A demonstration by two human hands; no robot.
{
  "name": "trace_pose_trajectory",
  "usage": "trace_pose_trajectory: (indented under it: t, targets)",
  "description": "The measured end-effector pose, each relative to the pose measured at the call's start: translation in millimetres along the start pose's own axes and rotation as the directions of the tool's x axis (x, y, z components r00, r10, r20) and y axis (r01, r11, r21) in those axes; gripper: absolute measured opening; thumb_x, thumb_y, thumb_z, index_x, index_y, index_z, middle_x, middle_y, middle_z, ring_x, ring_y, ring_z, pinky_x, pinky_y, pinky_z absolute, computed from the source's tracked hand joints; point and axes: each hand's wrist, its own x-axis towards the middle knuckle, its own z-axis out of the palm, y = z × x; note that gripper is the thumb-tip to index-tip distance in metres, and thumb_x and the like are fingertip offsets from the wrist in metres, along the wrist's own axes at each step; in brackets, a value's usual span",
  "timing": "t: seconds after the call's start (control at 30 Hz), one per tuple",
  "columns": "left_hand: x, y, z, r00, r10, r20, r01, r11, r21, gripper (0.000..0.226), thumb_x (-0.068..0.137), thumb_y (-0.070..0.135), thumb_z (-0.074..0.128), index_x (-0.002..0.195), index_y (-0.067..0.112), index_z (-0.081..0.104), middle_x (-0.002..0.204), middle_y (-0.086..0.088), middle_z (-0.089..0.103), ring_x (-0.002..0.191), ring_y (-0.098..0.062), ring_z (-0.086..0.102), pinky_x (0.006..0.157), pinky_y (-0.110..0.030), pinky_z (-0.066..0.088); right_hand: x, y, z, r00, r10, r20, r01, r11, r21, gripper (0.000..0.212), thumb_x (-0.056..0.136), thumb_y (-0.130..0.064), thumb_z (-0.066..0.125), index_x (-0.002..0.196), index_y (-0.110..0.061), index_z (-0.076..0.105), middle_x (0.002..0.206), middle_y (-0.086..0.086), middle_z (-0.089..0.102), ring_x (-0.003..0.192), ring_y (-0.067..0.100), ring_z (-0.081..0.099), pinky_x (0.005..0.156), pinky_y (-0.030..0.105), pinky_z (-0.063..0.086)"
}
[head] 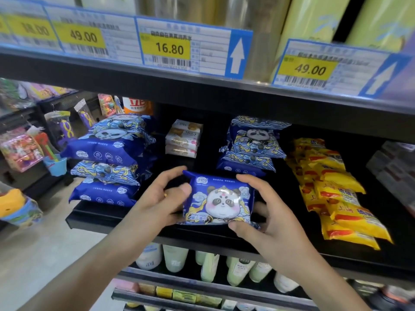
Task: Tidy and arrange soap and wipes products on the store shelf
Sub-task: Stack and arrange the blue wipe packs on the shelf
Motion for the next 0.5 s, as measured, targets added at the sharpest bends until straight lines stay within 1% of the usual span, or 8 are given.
trace_pose_trajectory:
  t: [0.03, 0.1, 0.2, 0.27, 0.3, 0.33, 0.43, 0.5]
  targets:
    - [0.1, -0.2, -3.7, 1.0, 0.013, -0.012, -0.013, 0.999, -0.04, 0.05, 0.093, 0.035, 0.06, 0.142, 0.034, 0.053, 0.121, -0.01, 0.076, 0.11, -0.028, 0.075, 0.082, -0.033, 0.062, -0.1, -0.9, -0.4, 1.0, 0.018, -0.004, -0.018, 0.999, 0.04, 0.082, 0.085, -0.014, 0.084, 0.139, -0.06, 0.043, 0.137, -0.014, 0.059, 0.118, 0.011, 0.064, 0.085, 0.036, 0.06]
    - [2.5, -2.5, -9.6, 0.995, 0.095, -0.021, -0.095, 0.995, -0.024, 0.041, 0.105, 0.009, 0.049, 0.141, 0.029, 0.054, 0.129, -0.001, 0.074, 0.115, -0.023, 0.073, 0.085, -0.028, 0.061, 0.0, -3.0, -1.4, 0.999, 0.043, -0.006, -0.042, 0.993, 0.107, 0.079, 0.082, -0.02, 0.084, 0.14, -0.058, 0.045, 0.132, -0.015, 0.062, 0.118, 0.015, 0.065, 0.089, 0.047, 0.06]
    - [0.2, -8.1, -16.7, 0.969, 0.246, 0.006, -0.24, 0.942, 0.235, 0.076, 0.099, -0.026, 0.033, 0.142, 0.032, 0.055, 0.141, 0.012, 0.064, 0.136, -0.016, 0.058, 0.106, -0.032, 0.052, 0.3, -7.5, -2.8, 0.998, 0.063, 0.026, -0.067, 0.974, 0.216, 0.077, 0.074, -0.034, 0.084, 0.139, -0.055, 0.048, 0.127, -0.018, 0.065, 0.117, 0.021, 0.066, 0.079, 0.042, 0.061]
    - [-4.2, -8.4, -19.9, 0.922, 0.363, 0.132, -0.372, 0.742, 0.558, 0.091, 0.095, -0.026, 0.043, 0.152, 0.044, 0.043, 0.156, 0.021, 0.047, 0.149, -0.006, 0.04, 0.118, -0.028, 0.039, 0.1, -9.9, -2.5, 0.996, 0.074, 0.042, -0.083, 0.958, 0.273, 0.077, 0.071, -0.037, 0.084, 0.138, -0.053, 0.051, 0.127, -0.017, 0.066, 0.117, 0.023, 0.066, 0.074, 0.038, 0.062]
    - [-4.8, -8.8, -21.8, 0.901, 0.387, 0.195, -0.411, 0.624, 0.665, 0.094, 0.094, -0.021, 0.053, 0.156, 0.048, 0.036, 0.161, 0.024, 0.037, 0.153, -0.002, 0.032, 0.121, -0.027, 0.033, 0.1, -11.0, -2.0, 0.996, 0.079, 0.043, -0.088, 0.953, 0.291, 0.076, 0.071, -0.037, 0.085, 0.138, -0.053, 0.052, 0.126, -0.017, 0.066, 0.117, 0.023, 0.066, 0.074, 0.038, 0.062]
    - [-5.4, -7.3, -22.2, 0.894, 0.386, 0.227, -0.422, 0.556, 0.716, 0.098, 0.092, -0.014, 0.063, 0.158, 0.051, 0.03, 0.165, 0.025, 0.028, 0.155, 0.0, 0.025, 0.123, -0.028, 0.031, -0.2, -12.4, -1.7, 0.996, 0.085, 0.041, -0.093, 0.948, 0.306, 0.075, 0.071, -0.036, 0.085, 0.136, -0.053, 0.053, 0.126, -0.017, 0.066, 0.117, 0.022, 0.067, 0.073, 0.038, 0.063]
    - [-8.1, -1.2, -15.8, 0.882, 0.405, 0.24, -0.426, 0.469, 0.774, 0.105, 0.085, 0.005, 0.083, 0.158, 0.055, 0.026, 0.169, 0.024, 0.016, 0.157, -0.003, 0.021, 0.119, -0.039, 0.037, -0.4, -15.9, -0.2, 0.992, 0.114, 0.05, -0.124, 0.929, 0.349, 0.069, 0.076, -0.029, 0.089, 0.133, -0.052, 0.058, 0.126, -0.016, 0.067, 0.115, 0.022, 0.069, 0.075, 0.037, 0.063]
    - [-9.5, 1.7, -10.6, 0.868, 0.425, 0.257, -0.455, 0.473, 0.754, 0.101, 0.082, 0.006, 0.086, 0.154, 0.055, 0.035, 0.169, 0.022, 0.017, 0.156, -0.007, 0.025, 0.114, -0.042, 0.042, -1.2, -18.5, 1.0, 0.987, 0.143, 0.074, -0.161, 0.911, 0.381, 0.065, 0.078, -0.024, 0.089, 0.132, -0.046, 0.061, 0.125, -0.012, 0.069, 0.113, 0.022, 0.07, 0.077, 0.035, 0.063]
